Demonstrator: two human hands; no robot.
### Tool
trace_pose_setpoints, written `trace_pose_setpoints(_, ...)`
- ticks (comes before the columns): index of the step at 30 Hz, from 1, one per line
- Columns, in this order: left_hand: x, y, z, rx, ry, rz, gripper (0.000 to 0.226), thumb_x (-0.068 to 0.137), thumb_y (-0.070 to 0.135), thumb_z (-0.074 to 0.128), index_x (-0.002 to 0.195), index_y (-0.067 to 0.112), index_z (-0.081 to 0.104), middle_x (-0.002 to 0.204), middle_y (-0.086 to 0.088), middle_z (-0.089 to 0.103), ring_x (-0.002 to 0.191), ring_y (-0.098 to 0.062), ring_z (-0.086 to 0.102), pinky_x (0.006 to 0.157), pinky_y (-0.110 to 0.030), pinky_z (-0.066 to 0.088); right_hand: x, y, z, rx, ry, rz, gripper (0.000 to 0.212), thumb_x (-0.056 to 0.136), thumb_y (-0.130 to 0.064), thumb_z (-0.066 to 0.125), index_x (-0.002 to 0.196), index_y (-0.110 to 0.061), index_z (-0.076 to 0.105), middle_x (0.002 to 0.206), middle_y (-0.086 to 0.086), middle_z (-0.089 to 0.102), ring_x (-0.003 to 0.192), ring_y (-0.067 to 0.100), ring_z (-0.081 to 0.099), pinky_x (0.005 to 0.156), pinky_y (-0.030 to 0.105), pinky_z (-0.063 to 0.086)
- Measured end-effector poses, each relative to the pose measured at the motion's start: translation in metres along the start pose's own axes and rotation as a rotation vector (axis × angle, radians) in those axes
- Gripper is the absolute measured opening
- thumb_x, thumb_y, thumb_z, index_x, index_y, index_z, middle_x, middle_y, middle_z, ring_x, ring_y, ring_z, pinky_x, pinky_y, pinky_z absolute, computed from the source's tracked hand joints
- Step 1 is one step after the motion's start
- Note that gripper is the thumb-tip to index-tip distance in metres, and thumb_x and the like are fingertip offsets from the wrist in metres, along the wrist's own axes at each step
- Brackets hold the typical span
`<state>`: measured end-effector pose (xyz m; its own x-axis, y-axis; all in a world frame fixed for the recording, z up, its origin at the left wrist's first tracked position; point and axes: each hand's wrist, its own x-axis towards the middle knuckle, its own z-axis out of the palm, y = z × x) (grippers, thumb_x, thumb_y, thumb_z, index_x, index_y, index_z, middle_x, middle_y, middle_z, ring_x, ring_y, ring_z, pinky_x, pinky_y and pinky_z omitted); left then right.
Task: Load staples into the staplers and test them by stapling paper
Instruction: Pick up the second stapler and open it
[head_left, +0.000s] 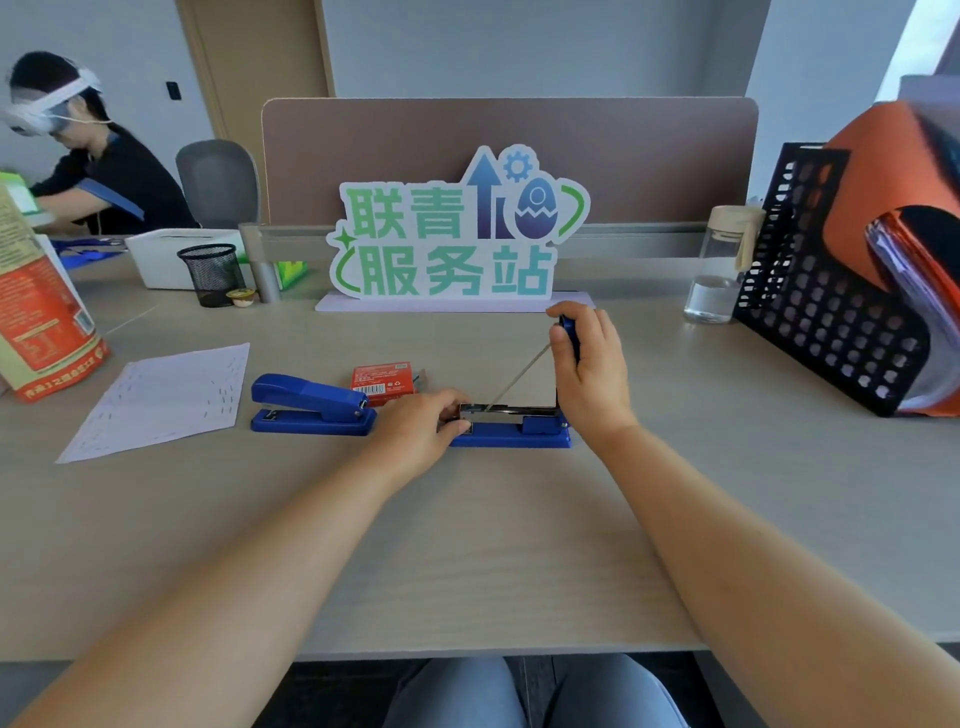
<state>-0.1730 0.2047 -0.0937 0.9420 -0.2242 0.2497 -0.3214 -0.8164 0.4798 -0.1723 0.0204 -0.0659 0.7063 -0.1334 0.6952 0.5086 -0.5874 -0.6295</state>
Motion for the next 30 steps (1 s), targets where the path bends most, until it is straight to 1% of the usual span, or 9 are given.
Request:
trace_pose_setpoints(5, 0.002, -0.007, -0.003, 0.090, 0.046, -0.032, 0.027, 0.090, 0.021, 0.054, 0.116, 0.017, 0.056, 0.105, -0.004, 0.069, 0.101, -0.026, 0.062, 0.094, -0.043, 0.045, 0.002, 0.020, -0.014, 0.075, 0.034, 0.213, 0.018, 0.096, -0.019, 0.036, 0.109, -0.013, 0.046, 0.092, 0.001, 0.050, 0.080, 0.018, 0.045, 0.075, 0.028, 0.036)
trace_pose_setpoints(7, 0.002, -0.009, -0.004, 0.090, 0.068, -0.034, 0.026, 0.090, 0.021, 0.053, 0.116, 0.019, 0.056, 0.101, -0.004, 0.070, 0.098, -0.025, 0.063, 0.094, -0.043, 0.045, 0.002, 0.031, -0.021, 0.026, -0.002, 0.285, 0.018, 0.097, -0.022, 0.034, 0.107, -0.012, 0.046, 0.093, 0.001, 0.051, 0.081, 0.019, 0.046, 0.075, 0.029, 0.035)
trace_pose_setpoints(10, 0.001, -0.008, -0.004, 0.087, 0.086, -0.023, 0.029, 0.091, 0.020, 0.052, 0.120, 0.021, 0.055, 0.100, -0.004, 0.070, 0.096, -0.025, 0.063, 0.094, -0.043, 0.045, 0.002, 0.045, -0.026, -0.076, -0.050, 0.289, 0.018, 0.095, -0.025, 0.038, 0.103, -0.012, 0.049, 0.094, 0.001, 0.053, 0.084, 0.020, 0.049, 0.077, 0.033, 0.041)
trace_pose_setpoints(12, 0.000, -0.009, -0.003, 0.085, 0.101, -0.013, 0.029, 0.091, 0.019, 0.052, 0.120, 0.021, 0.055, 0.099, -0.004, 0.070, 0.096, -0.026, 0.063, 0.093, -0.042, 0.045, 0.002, 0.049, -0.029, -0.164, -0.081, 0.261, 0.022, 0.089, -0.033, 0.052, 0.099, -0.013, 0.053, 0.092, 0.001, 0.054, 0.082, 0.019, 0.051, 0.078, 0.036, 0.047)
trace_pose_setpoints(14, 0.000, -0.011, -0.003, 0.096, 0.114, -0.009, 0.029, 0.091, 0.019, 0.052, 0.120, 0.021, 0.055, 0.098, -0.004, 0.070, 0.095, -0.026, 0.063, 0.092, -0.041, 0.045, 0.001, 0.050, -0.032, -0.261, -0.145, 0.215, 0.037, 0.074, -0.041, 0.071, 0.096, -0.015, 0.059, 0.089, -0.001, 0.053, 0.079, 0.017, 0.052, 0.073, 0.032, 0.047)
trace_pose_setpoints(17, -0.001, -0.013, -0.004, 0.107, 0.129, -0.016, 0.030, 0.091, 0.018, 0.052, 0.121, 0.021, 0.055, 0.101, -0.005, 0.070, 0.097, -0.027, 0.063, 0.094, -0.040, 0.044, 0.002, 0.051, -0.037, -0.350, -0.246, 0.153, 0.046, 0.059, -0.043, 0.081, 0.093, -0.017, 0.064, 0.089, 0.002, 0.056, 0.082, 0.018, 0.052, 0.070, 0.029, 0.045)
trace_pose_setpoints(20, 0.000, -0.013, -0.006, 0.100, 0.128, -0.027, 0.031, 0.091, 0.018, 0.052, 0.122, 0.020, 0.055, 0.105, -0.005, 0.070, 0.101, -0.026, 0.062, 0.097, -0.040, 0.043, 0.004, 0.057, -0.039, -0.401, -0.294, 0.136, 0.044, 0.059, -0.044, 0.081, 0.090, -0.017, 0.066, 0.091, 0.005, 0.058, 0.091, 0.023, 0.053, 0.074, 0.030, 0.045)
trace_pose_setpoints(24, 0.000, -0.011, -0.006, 0.096, 0.113, -0.029, 0.032, 0.092, 0.017, 0.050, 0.124, 0.020, 0.053, 0.107, -0.005, 0.069, 0.101, -0.025, 0.062, 0.094, -0.038, 0.045, 0.002, 0.063, -0.036, -0.518, -0.431, 0.167, 0.043, 0.064, -0.050, 0.075, 0.092, -0.019, 0.067, 0.107, 0.004, 0.056, 0.106, 0.026, 0.046, 0.087, 0.032, 0.040)
trace_pose_setpoints(30, 0.001, -0.012, -0.004, 0.097, 0.084, -0.042, 0.035, 0.094, 0.017, 0.046, 0.128, 0.024, 0.050, 0.112, -0.003, 0.067, 0.103, -0.023, 0.060, 0.084, -0.033, 0.046, 0.000, 0.057, -0.033, -0.587, -0.449, 0.139, 0.043, 0.070, -0.059, 0.065, 0.090, -0.020, 0.065, 0.108, 0.002, 0.057, 0.108, 0.025, 0.046, 0.093, 0.035, 0.038)
